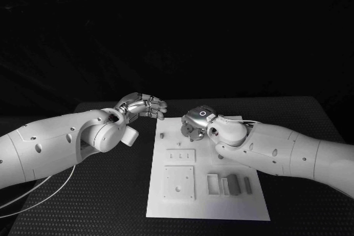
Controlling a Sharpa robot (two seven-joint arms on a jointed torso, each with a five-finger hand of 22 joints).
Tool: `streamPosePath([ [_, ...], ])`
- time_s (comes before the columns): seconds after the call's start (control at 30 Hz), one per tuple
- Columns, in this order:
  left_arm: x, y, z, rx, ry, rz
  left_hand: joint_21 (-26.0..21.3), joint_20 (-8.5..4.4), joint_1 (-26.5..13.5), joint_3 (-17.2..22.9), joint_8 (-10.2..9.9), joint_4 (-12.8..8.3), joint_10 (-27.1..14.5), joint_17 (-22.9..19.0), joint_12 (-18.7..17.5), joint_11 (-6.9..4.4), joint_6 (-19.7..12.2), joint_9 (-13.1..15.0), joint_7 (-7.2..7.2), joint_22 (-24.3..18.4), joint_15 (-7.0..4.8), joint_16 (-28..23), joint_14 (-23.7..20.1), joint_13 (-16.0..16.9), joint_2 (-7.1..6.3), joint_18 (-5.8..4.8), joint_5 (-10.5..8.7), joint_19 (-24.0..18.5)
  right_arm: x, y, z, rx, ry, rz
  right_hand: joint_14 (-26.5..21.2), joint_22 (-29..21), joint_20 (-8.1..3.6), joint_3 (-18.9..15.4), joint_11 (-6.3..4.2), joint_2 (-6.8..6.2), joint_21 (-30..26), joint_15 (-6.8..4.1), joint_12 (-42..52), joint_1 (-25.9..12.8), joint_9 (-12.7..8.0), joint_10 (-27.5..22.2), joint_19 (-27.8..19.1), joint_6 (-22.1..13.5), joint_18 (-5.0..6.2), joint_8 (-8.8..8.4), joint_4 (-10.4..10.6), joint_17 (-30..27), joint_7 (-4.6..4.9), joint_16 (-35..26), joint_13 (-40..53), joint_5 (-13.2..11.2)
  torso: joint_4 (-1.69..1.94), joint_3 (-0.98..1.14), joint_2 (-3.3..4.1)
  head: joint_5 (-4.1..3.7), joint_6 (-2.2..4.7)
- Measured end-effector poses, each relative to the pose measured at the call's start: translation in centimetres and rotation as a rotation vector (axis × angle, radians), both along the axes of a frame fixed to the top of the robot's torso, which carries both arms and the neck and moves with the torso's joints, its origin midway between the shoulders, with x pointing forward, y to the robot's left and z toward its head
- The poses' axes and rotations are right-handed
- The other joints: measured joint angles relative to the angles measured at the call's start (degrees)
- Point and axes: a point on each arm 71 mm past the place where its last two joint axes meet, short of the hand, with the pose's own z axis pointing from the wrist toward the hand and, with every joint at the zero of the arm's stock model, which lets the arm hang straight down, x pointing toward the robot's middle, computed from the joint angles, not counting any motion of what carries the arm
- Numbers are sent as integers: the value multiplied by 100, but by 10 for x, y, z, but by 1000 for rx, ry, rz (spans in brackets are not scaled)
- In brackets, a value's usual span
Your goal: Assemble the parts on the task board
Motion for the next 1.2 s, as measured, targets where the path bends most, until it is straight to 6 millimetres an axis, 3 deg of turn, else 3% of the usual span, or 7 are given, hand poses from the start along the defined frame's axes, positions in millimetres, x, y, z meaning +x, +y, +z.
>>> streamPosePath([
  [0.03,0,0,0,0,0,0,0,0,0,0,0,0,0,2,0,0,0,0,0,0,0,0,0,0,0,0,0,0,0,1,0,1,1,1,0,0,0,27,0,64,0,0,0,64,1,0,0,5,0,12,27,0,-4,0,-6,0,-1,-1,0,0,1],
  [0.07,0,0,0,0,0,0,0,0,0,0,0,0,0,5,0,0,0,0,0,0,0,0,0,0,0,0,0,0,0,2,0,2,1,4,1,0,-2,44,-1,127,0,-2,0,126,6,0,3,169,45,40,45,-1,-86,0,-7,0,-1,-1,0,0,1],
  [0.1,0,0,0,0,0,0,0,0,0,0,0,0,0,6,0,0,0,0,0,0,0,0,0,0,0,0,0,0,-1,4,0,3,1,9,2,0,-4,54,-1,166,0,-4,0,150,173,1,5,461,74,136,55,-3,-40,1,-7,0,-1,-1,0,0,1],
  [0.2,0,0,0,0,0,-1,0,0,0,0,0,0,0,6,0,0,0,0,0,0,0,0,0,0,0,0,0,0,-1,5,1,6,1,11,4,0,-2,36,-1,194,0,-6,0,175,164,1,20,535,74,53,36,-18,34,1,-12,2,-1,-1,0,0,1],
  [0.4,0,0,1,0,-1,0,0,0,0,0,0,0,0,5,0,0,0,-1,0,-1,0,0,0,4,0,0,0,0,2,3,1,10,7,3,-15,-1,-2,35,22,58,0,13,-23,21,104,19,20,447,63,-62,36,-128,124,-35,-40,6,-1,-4,1,0,-9],
  [0.67,0,1,2,1,-3,1,0,0,0,0,0,0,0,11,-20,0,-20,4,21,0,0,0,0,4,0,0,0,0,3,0,1,21,19,-9,-122,-1,0,54,155,-38,-66,119,-61,-75,-25,-73,18,334,9,-314,53,-256,237,-102,-88,6,-4,0,1,3,-18],
  [1.2,0,2,2,1,-3,3,0,21,0,0,-22,0,0,16,-20,0,-20,4,20,3,0,-23,0,9,0,1,0,-21,1,-13,-3,44,52,-34,-162,-2,1,108,196,-169,-67,159,-61,-155,-90,-113,17,245,-31,-411,59,-328,281,-125,-126,7,-8,9,-2,19,-34],
])
